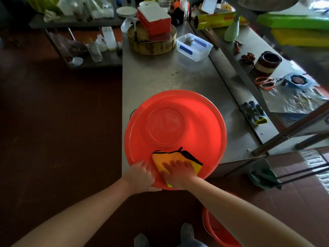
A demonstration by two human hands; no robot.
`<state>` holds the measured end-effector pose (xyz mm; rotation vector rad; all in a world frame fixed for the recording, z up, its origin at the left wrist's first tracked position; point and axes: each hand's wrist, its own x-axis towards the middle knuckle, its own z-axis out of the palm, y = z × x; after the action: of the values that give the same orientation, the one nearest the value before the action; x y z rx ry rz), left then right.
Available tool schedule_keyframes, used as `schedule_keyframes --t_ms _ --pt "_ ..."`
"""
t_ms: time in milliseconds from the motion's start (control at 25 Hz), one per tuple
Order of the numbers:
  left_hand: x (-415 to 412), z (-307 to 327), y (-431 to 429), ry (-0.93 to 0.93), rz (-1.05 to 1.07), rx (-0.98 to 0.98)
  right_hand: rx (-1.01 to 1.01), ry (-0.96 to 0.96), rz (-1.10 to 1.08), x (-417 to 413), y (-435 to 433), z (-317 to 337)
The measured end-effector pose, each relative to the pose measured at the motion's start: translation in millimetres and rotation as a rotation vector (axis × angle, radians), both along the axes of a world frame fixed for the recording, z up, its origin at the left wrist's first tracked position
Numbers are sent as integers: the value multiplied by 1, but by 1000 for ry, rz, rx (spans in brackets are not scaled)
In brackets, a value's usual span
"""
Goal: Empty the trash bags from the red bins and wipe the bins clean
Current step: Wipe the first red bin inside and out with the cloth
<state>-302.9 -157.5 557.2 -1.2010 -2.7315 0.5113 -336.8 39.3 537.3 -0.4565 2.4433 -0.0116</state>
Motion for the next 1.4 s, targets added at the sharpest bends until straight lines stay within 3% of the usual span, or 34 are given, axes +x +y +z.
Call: schedule_keyframes --t_ms 120,280,440,600,840,1000,1120,1400 --pt "2 -3 6 0 29 22 194 111 121 -21 37 10" --pt "0 -1 19 -25 79 66 378 150 102 -36 55 30" --pt "-7 8 29 -31 142 80 213 6 135 -5 18 39" --pt "-11 18 28 -46 210 160 113 125 182 -20 13 57" --pt "-5 16 26 -75 114 89 183 -63 123 -44 -3 15" --pt "11 -8 23 -105 -58 -4 131 117 116 -50 -2 -38" --pt "15 -13 27 -99 -98 9 102 115 66 -71 -6 -60" --pt "13 -12 24 6 -11 12 176 47 135 -57 0 -34"
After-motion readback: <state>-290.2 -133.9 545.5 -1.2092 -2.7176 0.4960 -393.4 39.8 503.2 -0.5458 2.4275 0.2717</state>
